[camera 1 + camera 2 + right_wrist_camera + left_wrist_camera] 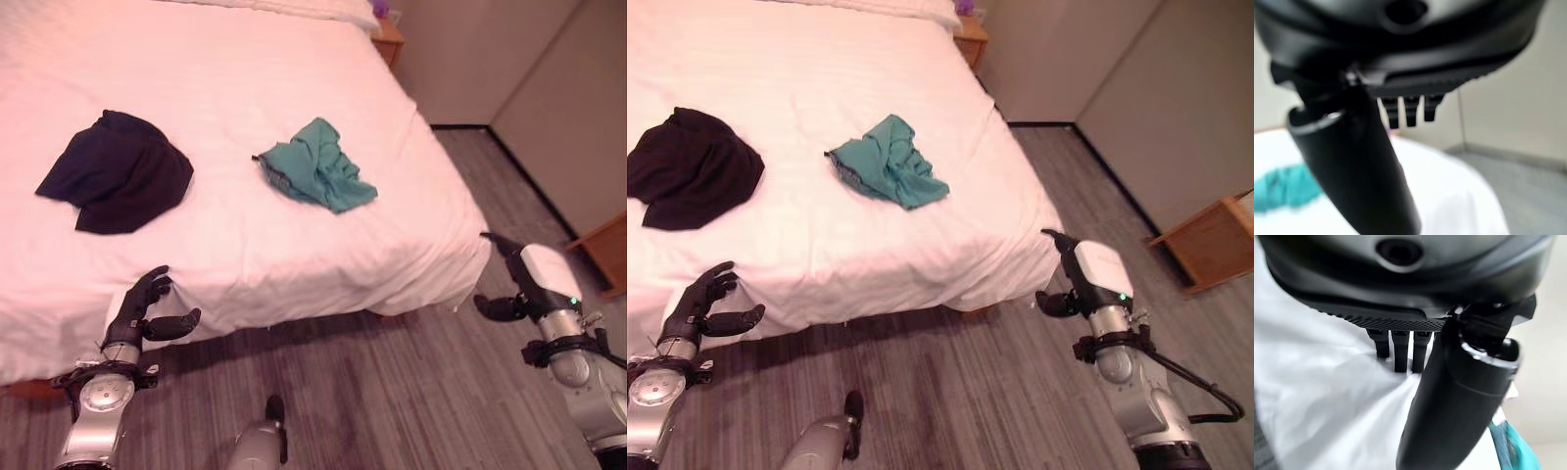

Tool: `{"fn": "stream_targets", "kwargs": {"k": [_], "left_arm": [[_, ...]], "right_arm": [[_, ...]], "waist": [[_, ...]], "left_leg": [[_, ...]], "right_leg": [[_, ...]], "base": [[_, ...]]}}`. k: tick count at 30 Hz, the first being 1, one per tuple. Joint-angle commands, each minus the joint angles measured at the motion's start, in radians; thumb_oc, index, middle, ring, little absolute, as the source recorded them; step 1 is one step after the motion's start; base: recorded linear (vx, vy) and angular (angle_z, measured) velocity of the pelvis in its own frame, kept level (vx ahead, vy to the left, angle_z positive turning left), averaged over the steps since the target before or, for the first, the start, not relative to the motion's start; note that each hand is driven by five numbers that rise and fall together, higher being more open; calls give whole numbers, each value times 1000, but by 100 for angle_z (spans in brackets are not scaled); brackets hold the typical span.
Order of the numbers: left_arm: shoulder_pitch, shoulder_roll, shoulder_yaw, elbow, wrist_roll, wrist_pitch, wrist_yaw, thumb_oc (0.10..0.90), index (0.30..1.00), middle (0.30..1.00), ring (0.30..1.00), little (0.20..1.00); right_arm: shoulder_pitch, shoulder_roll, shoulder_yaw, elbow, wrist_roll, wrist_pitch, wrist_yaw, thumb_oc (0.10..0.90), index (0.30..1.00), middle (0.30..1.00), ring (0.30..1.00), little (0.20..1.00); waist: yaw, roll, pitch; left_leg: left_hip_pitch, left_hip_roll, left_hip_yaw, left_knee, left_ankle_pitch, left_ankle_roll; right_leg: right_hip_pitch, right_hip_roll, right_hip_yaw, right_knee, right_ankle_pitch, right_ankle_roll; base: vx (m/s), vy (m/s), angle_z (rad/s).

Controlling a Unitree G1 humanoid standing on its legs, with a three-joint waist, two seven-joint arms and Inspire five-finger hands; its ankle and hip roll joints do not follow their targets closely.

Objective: Pick up bed clothes into laundry basket.

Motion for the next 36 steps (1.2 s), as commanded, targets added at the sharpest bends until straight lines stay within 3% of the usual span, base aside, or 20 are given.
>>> {"fn": "stream_targets", "kwargs": {"k": [1,3,5,6,7,8,12,23,36], "left_arm": [[-3,20,-12,-88,-24,-95,35,800,900,900,900,900],[0,3,-16,-83,-48,-94,31,800,900,900,900,900],[1,-19,-23,-68,-68,-94,30,800,900,900,900,900],[3,-23,-23,-40,-66,-94,37,800,900,900,900,900],[3,-24,-24,-38,-66,-95,38,800,900,900,900,900],[44,-43,-2,-42,-66,-92,29,800,900,900,900,900],[105,-95,25,-27,-76,-83,15,800,900,900,900,900],[151,-130,4,33,-119,-59,-2,800,900,900,900,900],[175,-157,3,70,-100,-45,-6,800,900,900,900,900]], "right_arm": [[-201,-150,-94,6,-54,1,-135,800,900,900,900,900],[-207,-157,-124,-16,-49,15,-162,800,900,900,900,900],[-218,-144,-143,-30,-22,20,-181,800,900,900,900,900],[-220,-157,-138,-15,-29,29,-187,800,900,900,900,900],[-224,-158,-134,-11,-29,28,-189,800,900,900,900,900],[-225,-176,-127,-6,-27,31,-171,800,900,900,900,900],[-219,-168,-102,21,-1,28,-141,800,900,900,900,900],[-260,-124,62,165,120,41,-38,800,900,900,900,900],[-216,-61,83,39,167,3,19,800,900,900,900,900]], "waist": [[-10,38,-77],[-32,34,-78],[-52,32,-76],[-55,26,-72],[-56,29,-72],[-41,10,-77],[-27,8,-122],[-7,41,-140],[-5,55,-131]], "left_leg": [[152,110,-59,-174,4,-97],[186,102,-86,-178,-22,-104],[220,103,-121,-178,-53,-112],[247,112,-130,-178,-69,-121],[248,114,-130,-178,-71,-121],[269,104,-124,-178,-87,-119],[312,106,-130,-178,-110,-125],[318,140,-152,-178,-97,-157],[302,149,-169,-178,-87,-165]], "right_leg": [[-30,55,-84,-210,105,-26],[-56,94,-97,-359,53,-38],[-92,110,-94,-501,77,-30],[-123,106,-95,-545,120,-15],[-119,108,-96,-551,123,-14],[-87,96,-120,-586,137,-19],[-24,98,-108,-597,131,-35],[39,113,-127,-597,81,-62],[49,122,-130,-597,62,-72]], "base": [[330,67,59],[369,-14,80],[352,-75,68],[207,-61,78],[151,-73,93],[28,-21,91],[139,-36,55],[30,-24,18],[2,-3,-5]]}}
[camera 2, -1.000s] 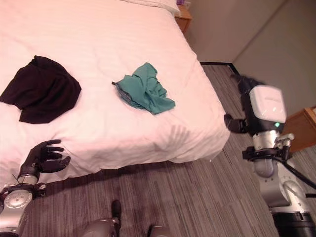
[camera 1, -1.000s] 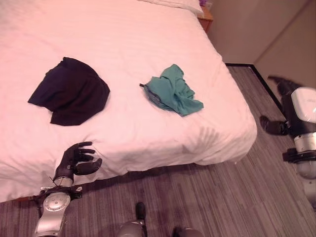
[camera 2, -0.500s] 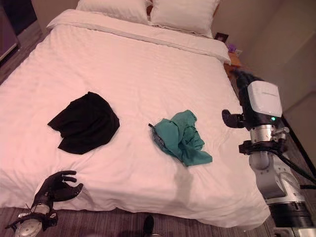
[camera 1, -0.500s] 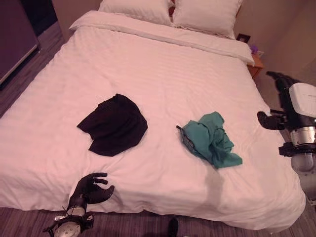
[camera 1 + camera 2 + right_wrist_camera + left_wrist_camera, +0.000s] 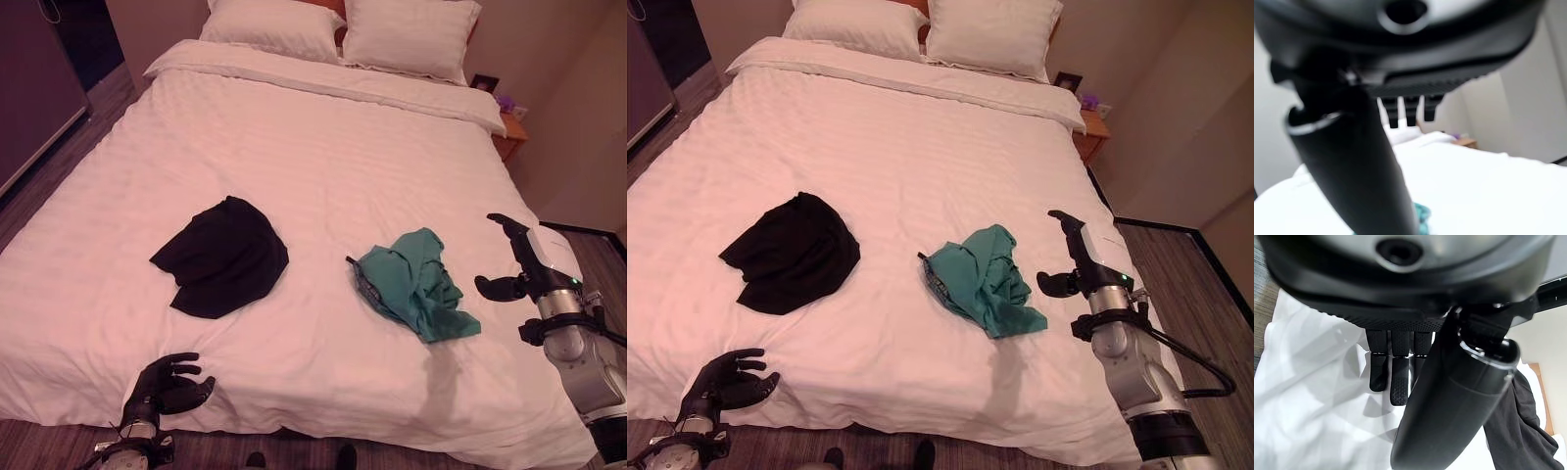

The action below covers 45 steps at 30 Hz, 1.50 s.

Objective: Pick up bed clothes into laundry basket.

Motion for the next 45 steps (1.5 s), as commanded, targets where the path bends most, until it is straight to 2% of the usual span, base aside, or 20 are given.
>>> {"fn": "stream_targets", "kwargs": {"k": [1,9,19,20,21,22,23,24,27,30,31,32,33,34,35,36,38,40,42,45], "left_arm": [[-90,18,25,75,7,-28,18,800,900,900,900,900],[-97,29,-3,182,12,-18,13,800,900,900,900,900],[-175,61,-62,345,-55,-40,33,800,900,900,900,900],[-188,63,-71,367,-65,-41,31,800,900,900,900,900],[-195,63,-79,396,-82,-38,25,800,900,900,900,900],[-204,61,-84,429,-95,-39,18,800,900,900,900,900],[-228,55,-88,570,-109,-24,12,800,900,900,900,900],[-233,55,-89,577,-110,-28,11,800,900,900,900,900],[-296,78,-33,954,-78,37,11,800,900,900,900,900],[-313,148,-18,998,13,40,39,800,900,900,900,900],[-333,235,1,972,56,32,63,800,900,900,900,900],[-333,237,1,971,56,32,63,800,900,900,900,900],[-336,367,31,841,111,5,113,800,900,900,900,900],[-335,368,32,839,112,6,113,800,900,900,900,900],[-289,498,113,560,177,-10,170,800,900,900,900,900],[-284,498,117,554,178,-6,170,800,900,900,900,900],[-247,640,256,307,260,-8,237,800,900,900,900,900],[-304,738,309,206,315,-23,294,800,900,900,900,900],[-429,799,280,170,278,-42,313,800,900,900,900,900],[-650,756,124,101,88,-88,269,800,900,900,900,900]], "right_arm": [[-114,-72,-42,-85,34,-46,-18,800,900,900,900,900],[-201,-58,93,0,23,-50,6,800,900,900,900,900],[-490,51,373,371,58,-23,-9,800,900,900,900,900],[-511,67,393,424,67,-19,-6,590,585,585,585,585],[-524,75,408,472,76,-15,-3,436,354,354,354,354],[-547,83,424,530,82,-15,-4,400,300,300,300,300],[-570,103,440,603,86,-8,-1,400,300,300,300,300],[-573,103,441,606,87,-10,-2,400,300,300,300,300],[-585,155,469,649,88,-1,17,400,300,300,300,300],[-580,167,484,640,79,-1,19,400,300,300,300,300],[-561,162,488,636,82,-11,13,400,300,300,300,300],[-560,163,487,636,82,-11,13,400,300,300,300,300],[-509,124,464,616,95,-23,3,400,300,300,300,300],[-508,124,463,615,95,-23,3,400,300,300,300,300],[-418,84,402,586,114,-36,-2,400,300,300,300,300],[-416,85,401,584,114,-36,-2,400,300,300,300,300],[-310,58,320,536,122,-45,-13,400,300,300,300,300],[-228,53,285,502,110,-49,-15,400,300,300,300,300],[-195,63,289,501,100,-48,-12,400,300,300,300,300],[-193,98,323,519,88,-33,4,400,300,300,300,300]], "waist": [[-15,28,-58],[17,28,-37],[59,55,7],[60,61,13],[66,67,20],[65,71,21],[66,83,26],[65,83,26],[49,95,12],[39,100,4],[31,108,-1],[32,107,0],[29,116,3],[28,114,1],[36,122,2],[34,120,0],[40,124,-5],[26,127,-15],[8,126,-25],[-17,127,-29]], "left_leg": [[9,38,-86,1,-66,-19],[-6,41,-89,1,-59,-26],[-97,39,-111,1,-20,-40],[-114,37,-116,1,-14,-41],[-129,36,-119,1,-6,-44],[-144,34,-124,1,-1,-45],[-164,33,-130,1,8,-48],[-165,33,-131,1,8,-48],[-167,42,-129,1,7,-57],[-152,49,-123,1,3,-61],[-140,54,-118,1,0,-64],[-139,54,-118,1,-1,-64],[-127,59,-117,1,-6,-69],[-132,57,-118,1,-1,-68],[-126,61,-123,1,-6,-71],[-131,59,-123,1,0,-70],[-128,61,-132,1,-3,-73],[-119,68,-134,1,-13,-78],[-115,72,-135,1,-13,-81],[-120,74,-134,1,-3,-81]], "right_leg": [[58,-44,-41,13,-99,63],[55,-50,-61,13,-99,64],[-7,-62,-98,13,-92,66],[-19,-63,-101,13,-92,65],[-29,-64,-104,13,-91,65],[-39,-63,-107,13,-91,64],[-52,-62,-111,13,-93,62],[-53,-62,-112,13,-93,62],[-50,-56,-114,13,-109,60],[-39,-52,-110,13,-114,60],[-29,-51,-107,13,-115,60],[-28,-50,-107,13,-116,60],[-16,-48,-107,13,-122,61],[-20,-50,-108,13,-117,62],[-11,-49,-112,13,-124,64],[-15,-51,-112,13,-120,65],[-6,-50,-121,13,-126,68],[7,-47,-125,13,-140,68],[15,-45,-127,13,-146,69],[10,-43,-122,13,-143,68]], "base": [[34,-1,-2],[4,0,0],[3,-19,9],[-56,-13,2],[-54,-8,8],[-39,-10,29],[-12,-9,33],[2,-9,29],[78,-25,4],[98,-31,13],[71,-23,10],[86,-48,8],[29,-30,3],[60,-67,8],[4,-30,5],[49,-62,7],[37,-56,7],[65,-69,18],[62,-69,7],[18,-51,4]]}}
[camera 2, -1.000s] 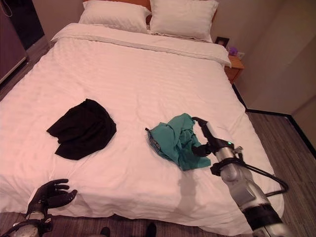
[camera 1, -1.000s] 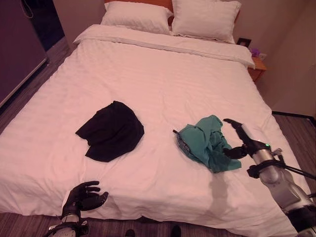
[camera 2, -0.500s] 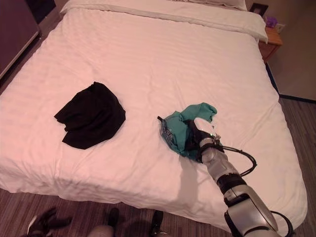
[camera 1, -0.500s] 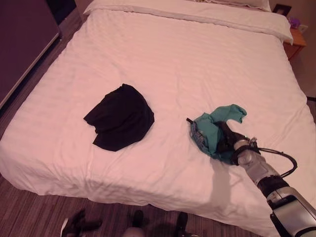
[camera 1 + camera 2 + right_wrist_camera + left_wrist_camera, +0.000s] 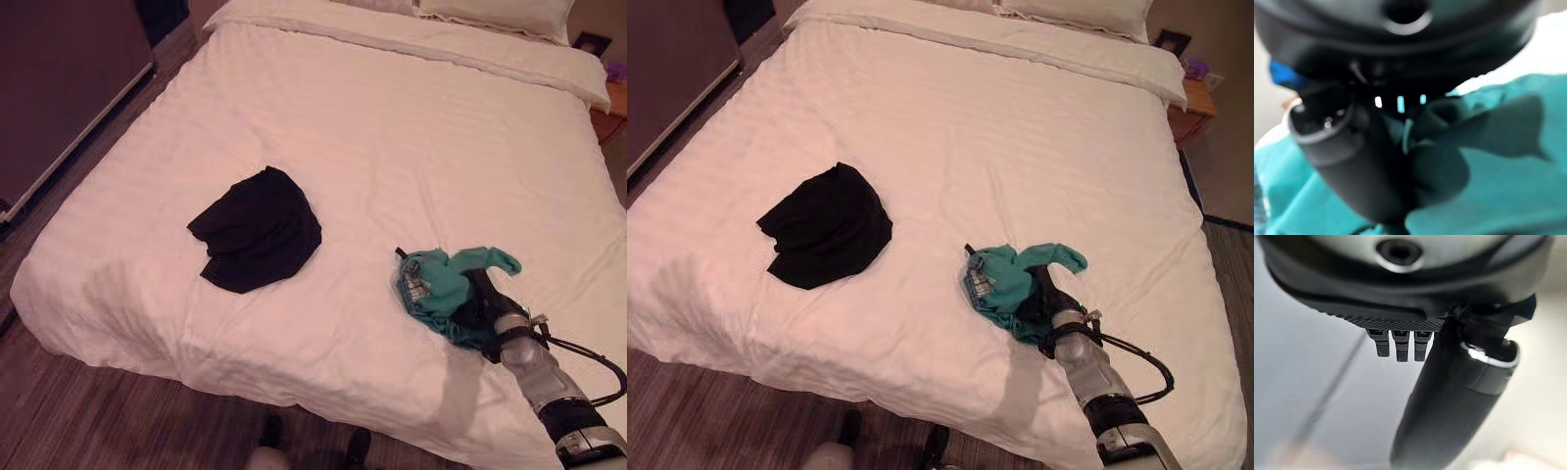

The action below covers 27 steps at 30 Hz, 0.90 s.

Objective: Pick up bed clothes into laundry basket.

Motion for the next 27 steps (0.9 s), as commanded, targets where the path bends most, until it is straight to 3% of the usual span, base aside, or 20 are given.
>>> {"fn": "stream_targets", "kwargs": {"k": [1,3,5,7,11,18,22,27], "left_arm": [[-94,-37,-128,-26,-190,-118,-11,800,900,900,900,900],[-158,-130,-221,-88,-246,-130,-40,800,900,900,900,900],[-197,-221,-299,-110,-202,-112,-51,800,900,900,900,900],[-223,-246,-335,-106,-171,-105,-56,800,900,900,900,900],[-345,-334,-430,-15,-81,-57,-56,800,900,900,900,900],[-315,-350,-393,54,60,26,-22,800,900,900,900,900],[-312,-301,-354,102,188,79,12,800,900,900,900,900],[-266,-250,-306,78,309,121,18,800,900,900,900,900]], "right_arm": [[-10,-32,106,58,-29,41,38,400,300,300,300,300],[-26,-6,132,77,-45,53,50,400,300,300,300,300],[-34,5,142,70,-64,59,58,400,300,300,300,300],[-30,3,140,61,-73,58,62,400,300,300,300,300],[60,-63,57,-81,-75,34,54,400,300,300,300,300],[220,-86,-91,-132,-61,26,40,400,300,300,300,300],[310,-69,-183,-92,-21,22,20,400,300,300,300,300],[350,-48,-207,-76,-3,13,16,400,300,300,300,300]], "waist": [[-52,29,-40],[-67,26,-39],[-84,20,-36],[-91,19,-36],[-172,7,-33],[-208,-15,-31],[-220,-22,-22],[-214,-22,-18]], "left_leg": [[6,37,-17,0,-39,-39],[9,39,-4,0,-42,-39],[11,42,12,0,-46,-38],[10,44,22,0,-48,-38],[0,60,71,0,-56,-40],[-17,79,103,0,-60,-41],[-25,88,104,0,-59,-45],[-16,95,103,0,-63,-49]], "right_leg": [[70,-70,-3,13,-127,108],[66,-68,7,13,-126,108],[60,-65,20,13,-124,108],[54,-63,28,13,-122,109],[8,-46,68,13,-107,117],[-40,-25,100,13,-95,118],[-49,-20,98,13,-99,115],[-34,-16,92,13,-110,110]], "base": [[0,0,0],[29,-13,-15],[43,-17,-30],[36,-9,-45],[11,-13,-32],[-4,-36,-21],[-6,-27,-9],[0,0,0]]}}
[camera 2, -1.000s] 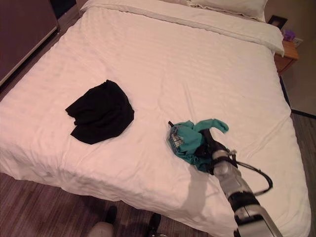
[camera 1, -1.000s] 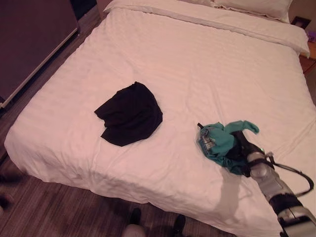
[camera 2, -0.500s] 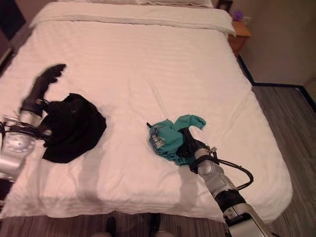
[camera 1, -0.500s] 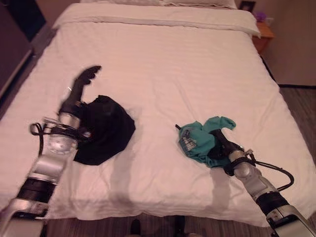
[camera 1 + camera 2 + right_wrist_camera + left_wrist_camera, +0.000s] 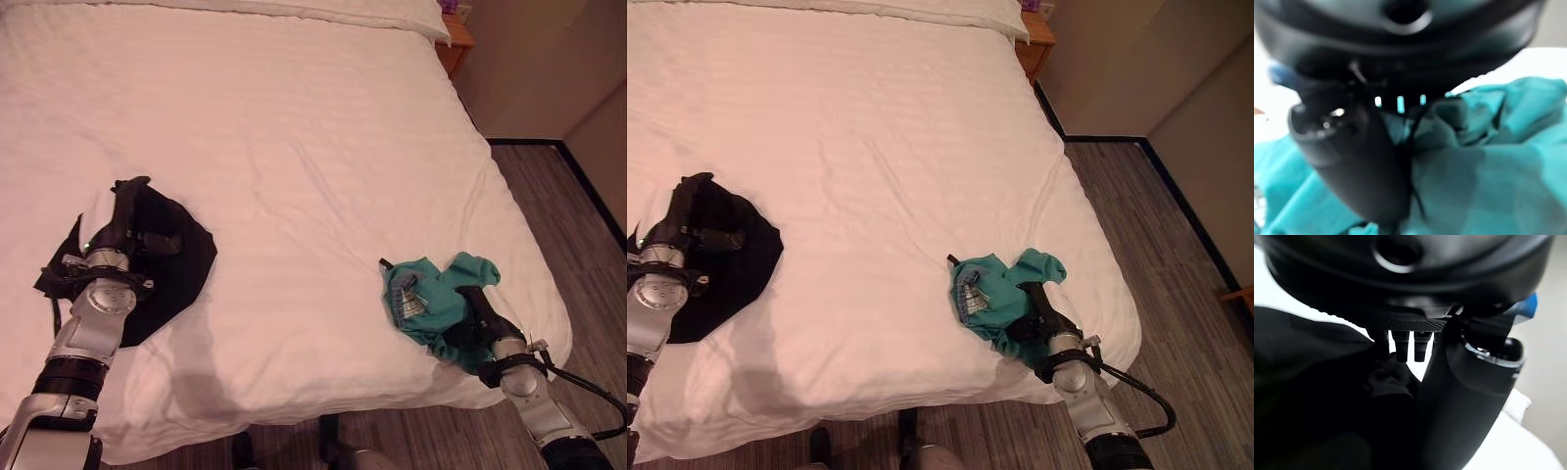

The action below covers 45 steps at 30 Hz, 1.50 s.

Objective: Pick up bed clothes into laundry basket.

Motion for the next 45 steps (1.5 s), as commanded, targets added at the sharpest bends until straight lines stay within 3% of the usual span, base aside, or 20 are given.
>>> {"fn": "stream_targets", "kwargs": {"k": [1,5,6,7,11,12,16,21,27,28,29,33,36,37,41,43,44,45], "left_arm": [[-80,92,104,-4,148,-8,95,800,900,900,900,900],[-40,120,84,49,177,17,10,800,900,900,900,900],[-24,119,73,73,165,16,-19,497,446,446,446,446],[0,116,50,117,160,20,-65,400,300,300,300,300],[-4,79,-16,238,184,38,-133,400,300,300,300,300],[-2,39,-41,280,177,42,-162,400,300,300,300,300],[-21,-20,-68,317,140,30,-164,400,300,300,300,300],[-37,-27,-91,191,53,-14,-156,400,300,300,300,300],[8,-11,-44,-102,-43,-97,-126,400,300,300,300,300],[74,-32,-3,-194,-85,-134,-121,400,300,300,300,300],[83,-33,5,-202,-85,-132,-122,400,300,300,300,300],[292,-149,96,-342,-149,-183,-127,400,300,300,300,300],[400,-224,134,-367,-145,-194,-119,400,300,300,300,300],[440,-277,138,-349,-166,-188,-132,400,300,300,300,300],[474,-308,126,-312,-170,-173,-152,400,300,300,300,300],[478,-304,128,-286,-153,-165,-160,400,300,300,300,300],[479,-285,133,-267,-135,-159,-153,400,300,300,300,300],[476,-285,134,-266,-135,-160,-152,400,300,300,300,300]], "right_arm": [[125,-97,-57,109,-1,41,-14,400,300,300,300,300],[120,-96,-36,100,4,47,6,400,300,300,300,300],[112,-96,-23,96,4,52,13,400,300,300,300,300],[98,-94,-6,86,7,57,29,400,300,300,300,300],[79,-90,31,56,9,66,52,400,300,300,300,300],[83,-88,44,36,4,66,62,400,300,300,300,300],[85,-88,50,29,1,64,65,400,300,300,300,300],[92,-96,27,63,12,59,60,400,300,300,300,300],[80,-96,-16,112,28,57,37,400,300,300,300,300],[49,-97,-38,126,35,57,17,400,300,300,300,300],[47,-98,-35,126,35,57,17,400,300,300,300,300],[7,-104,-57,106,36,64,17,400,300,300,300,300],[33,-118,-107,66,20,60,17,400,300,300,300,300],[60,-119,-153,38,0,57,13,400,300,300,300,300],[115,-107,-225,24,-20,61,-7,400,300,300,300,300],[126,-88,-240,9,-36,67,-17,400,300,300,300,300],[111,-82,-225,0,-58,78,-20,400,300,300,300,300],[108,-82,-224,0,-59,79,-20,400,300,300,300,300]], "waist": [[-2,74,-26],[-2,81,-18],[-2,83,-17],[-6,88,-15],[-18,90,-10],[-26,91,-8],[-39,93,-5],[-47,103,-7],[-40,116,-13],[-14,101,1],[-16,101,1],[25,88,5],[34,77,0],[24,77,-19],[-3,75,-40],[-11,63,-38],[-5,58,-12],[-4,52,-7]], "left_leg": [[-9,56,-43,1,-27,-37],[10,58,-46,1,-31,-36],[15,59,-43,1,-32,-36],[22,59,-37,1,-34,-35],[31,58,-19,1,-37,-33],[33,57,-10,1,-40,-32],[36,54,0,1,-43,-29],[46,51,11,1,-46,-27],[96,44,16,2,-40,-11],[71,19,-38,85,-65,-11],[65,18,-38,100,-74,-10],[42,-41,-242,251,-108,-25],[63,-60,-400,259,-95,-25],[113,-55,-435,175,-161,-3],[172,-42,-405,42,-153,18],[190,-60,-379,1,-152,35],[189,-79,-347,1,-153,53],[186,-86,-347,1,-143,51]], "right_leg": [[61,-65,-44,6,-131,117],[77,-58,-36,6,-137,113],[79,-56,-33,6,-138,113],[79,-52,-27,6,-137,112],[74,-47,-9,6,-132,113],[69,-46,-1,6,-130,113],[65,-45,9,6,-127,112],[70,-45,15,6,-129,108],[94,-47,39,6,-134,106],[98,-54,62,6,-124,97],[98,-55,63,6,-124,98],[86,-64,103,6,-96,96],[63,-84,138,6,-51,111],[48,-92,136,6,-43,121],[3,-124,118,13,1,138],[-32,-143,108,17,37,171],[-70,-154,84,27,83,207],[-76,-160,88,30,94,207]], "base": [[0,0,0],[0,0,0],[0,0,0],[0,0,0],[5,9,-7],[1,-4,-17],[7,-6,-13],[6,-3,-7],[-15,39,-4],[-64,23,-13],[-104,37,-23],[-164,101,-54],[-259,190,-66],[-283,169,-48],[-248,190,-16],[-366,211,-1],[-361,162,-21],[-355,153,-51]]}}
